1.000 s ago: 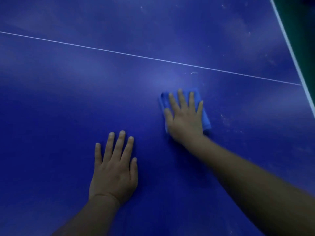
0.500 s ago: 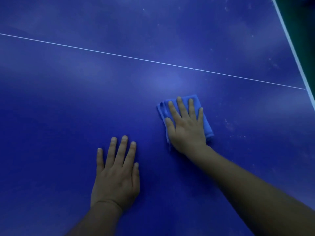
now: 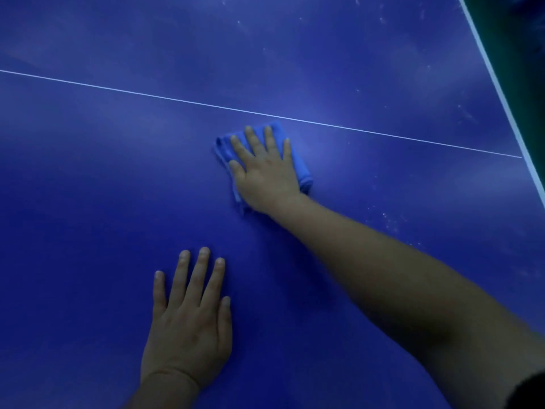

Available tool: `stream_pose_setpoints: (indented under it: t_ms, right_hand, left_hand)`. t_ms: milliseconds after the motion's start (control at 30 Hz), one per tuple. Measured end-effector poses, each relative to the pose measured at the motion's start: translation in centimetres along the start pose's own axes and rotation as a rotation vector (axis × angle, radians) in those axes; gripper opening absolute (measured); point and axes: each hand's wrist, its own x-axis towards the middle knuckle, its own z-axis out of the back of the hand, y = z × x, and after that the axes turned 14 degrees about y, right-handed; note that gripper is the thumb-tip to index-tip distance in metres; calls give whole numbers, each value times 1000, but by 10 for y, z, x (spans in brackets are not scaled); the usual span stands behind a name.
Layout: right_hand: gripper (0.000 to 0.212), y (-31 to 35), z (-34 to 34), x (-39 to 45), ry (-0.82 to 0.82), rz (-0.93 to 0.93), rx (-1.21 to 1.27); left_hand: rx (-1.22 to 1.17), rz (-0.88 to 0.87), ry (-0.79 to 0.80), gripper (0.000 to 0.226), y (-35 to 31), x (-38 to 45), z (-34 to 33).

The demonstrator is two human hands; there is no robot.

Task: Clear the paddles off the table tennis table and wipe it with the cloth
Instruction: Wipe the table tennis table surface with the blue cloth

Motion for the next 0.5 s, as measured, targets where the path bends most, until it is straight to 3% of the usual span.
stream_pose_setpoints:
  t_ms: [100, 200, 267, 367, 500]
  right_hand:
    - [56, -93, 14, 17, -21, -233, -80]
    - [60, -214, 33, -9, -36, -744, 204]
    - [64, -240, 38, -23, -39, -929, 346]
    - [63, -193, 27, -19, -84, -801, 292]
    - [62, -96, -5, -30, -20, -129, 5]
  left_hand:
    - [-3, -5, -4, 61, 0, 0, 0]
    - [-10, -7, 0, 61, 0, 0, -1]
    - [-7, -5, 4, 61, -1, 0, 0]
    - [-4, 1, 23, 61, -2, -1, 2]
    - [4, 10, 22, 62, -3, 0, 2]
